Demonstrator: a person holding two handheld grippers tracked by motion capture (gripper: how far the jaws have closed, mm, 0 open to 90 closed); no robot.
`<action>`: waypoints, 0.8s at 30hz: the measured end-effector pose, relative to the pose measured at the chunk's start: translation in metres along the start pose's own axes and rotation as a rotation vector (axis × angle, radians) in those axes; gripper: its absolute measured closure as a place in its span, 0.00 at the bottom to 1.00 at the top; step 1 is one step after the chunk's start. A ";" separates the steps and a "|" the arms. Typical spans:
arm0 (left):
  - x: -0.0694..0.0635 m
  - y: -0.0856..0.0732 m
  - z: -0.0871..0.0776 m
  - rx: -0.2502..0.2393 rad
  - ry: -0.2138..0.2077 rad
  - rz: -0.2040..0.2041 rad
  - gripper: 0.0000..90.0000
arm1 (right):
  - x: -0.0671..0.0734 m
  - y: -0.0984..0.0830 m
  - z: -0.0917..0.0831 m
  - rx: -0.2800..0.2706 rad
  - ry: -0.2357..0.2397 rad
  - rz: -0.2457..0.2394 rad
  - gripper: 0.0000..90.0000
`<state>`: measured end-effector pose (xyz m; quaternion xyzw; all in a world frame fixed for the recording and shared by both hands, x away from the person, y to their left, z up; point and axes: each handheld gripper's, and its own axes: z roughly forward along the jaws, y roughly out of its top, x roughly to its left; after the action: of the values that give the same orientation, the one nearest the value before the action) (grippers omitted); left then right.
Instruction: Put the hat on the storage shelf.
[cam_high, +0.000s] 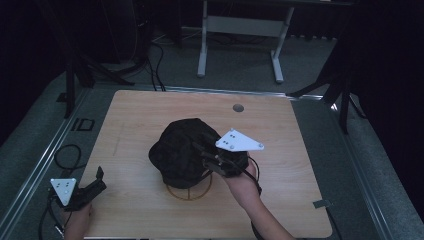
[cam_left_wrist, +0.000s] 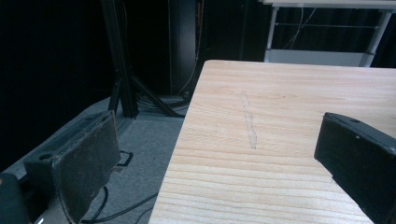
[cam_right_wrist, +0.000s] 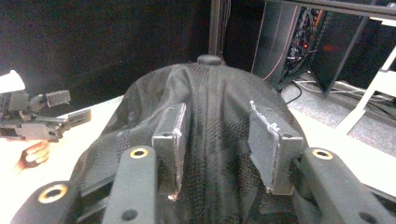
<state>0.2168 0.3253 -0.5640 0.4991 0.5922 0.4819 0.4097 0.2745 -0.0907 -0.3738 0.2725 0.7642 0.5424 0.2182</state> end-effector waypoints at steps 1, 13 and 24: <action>0.000 0.000 0.000 0.000 0.000 -0.001 0.01 | 0.000 0.001 -0.001 -0.001 0.000 0.000 0.61; 0.000 0.000 0.000 -0.001 0.000 -0.003 0.01 | -0.024 0.005 -0.020 -0.010 -0.019 0.019 0.37; 0.000 0.000 0.000 -0.002 0.004 -0.001 0.01 | -0.054 -0.014 -0.041 0.007 -0.075 0.046 0.22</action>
<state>0.2167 0.3249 -0.5641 0.4973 0.5929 0.4833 0.4094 0.2870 -0.1593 -0.3722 0.3112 0.7507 0.5340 0.2333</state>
